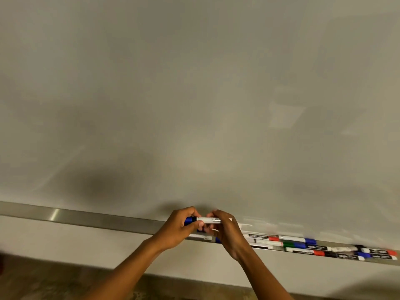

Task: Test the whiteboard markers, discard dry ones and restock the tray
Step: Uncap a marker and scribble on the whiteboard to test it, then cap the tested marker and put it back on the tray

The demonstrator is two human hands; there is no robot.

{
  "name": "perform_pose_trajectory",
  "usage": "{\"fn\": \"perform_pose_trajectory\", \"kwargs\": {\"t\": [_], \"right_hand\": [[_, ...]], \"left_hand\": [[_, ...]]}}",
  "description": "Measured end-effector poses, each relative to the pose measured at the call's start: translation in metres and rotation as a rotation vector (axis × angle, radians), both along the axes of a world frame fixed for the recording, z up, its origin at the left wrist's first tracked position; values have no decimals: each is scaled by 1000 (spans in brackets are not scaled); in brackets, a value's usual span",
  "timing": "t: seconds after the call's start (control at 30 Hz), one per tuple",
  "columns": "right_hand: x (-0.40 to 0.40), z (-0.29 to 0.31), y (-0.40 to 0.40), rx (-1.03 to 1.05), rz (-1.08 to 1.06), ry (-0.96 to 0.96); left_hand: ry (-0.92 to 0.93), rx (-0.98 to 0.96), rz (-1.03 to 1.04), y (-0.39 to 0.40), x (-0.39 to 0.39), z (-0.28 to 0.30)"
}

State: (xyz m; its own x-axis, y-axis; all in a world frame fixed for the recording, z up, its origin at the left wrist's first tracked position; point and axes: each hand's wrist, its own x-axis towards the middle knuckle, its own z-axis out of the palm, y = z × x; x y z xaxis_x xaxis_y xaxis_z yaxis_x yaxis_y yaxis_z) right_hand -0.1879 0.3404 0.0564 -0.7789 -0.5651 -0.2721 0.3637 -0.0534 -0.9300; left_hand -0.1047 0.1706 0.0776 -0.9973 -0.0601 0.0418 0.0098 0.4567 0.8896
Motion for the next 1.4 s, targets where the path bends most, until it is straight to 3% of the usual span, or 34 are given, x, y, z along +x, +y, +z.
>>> {"fn": "perform_pose_trajectory", "kwargs": {"t": [0.13, 0.4, 0.73, 1.2, 1.4], "right_hand": [[8, -27, -39, 180, 37, 114], [24, -79, -128, 593, 208, 447], [42, -120, -199, 1023, 300, 899], [53, -141, -187, 1062, 364, 1031], [43, -137, -149, 995, 101, 1093]], "left_hand": [[-22, -18, 101, -58, 13, -38], [-6, -326, 241, -156, 38, -114], [12, -585, 363, -202, 53, -171], [38, -711, 343, -199, 63, -194], [124, -705, 376, -185, 62, -189]]}}
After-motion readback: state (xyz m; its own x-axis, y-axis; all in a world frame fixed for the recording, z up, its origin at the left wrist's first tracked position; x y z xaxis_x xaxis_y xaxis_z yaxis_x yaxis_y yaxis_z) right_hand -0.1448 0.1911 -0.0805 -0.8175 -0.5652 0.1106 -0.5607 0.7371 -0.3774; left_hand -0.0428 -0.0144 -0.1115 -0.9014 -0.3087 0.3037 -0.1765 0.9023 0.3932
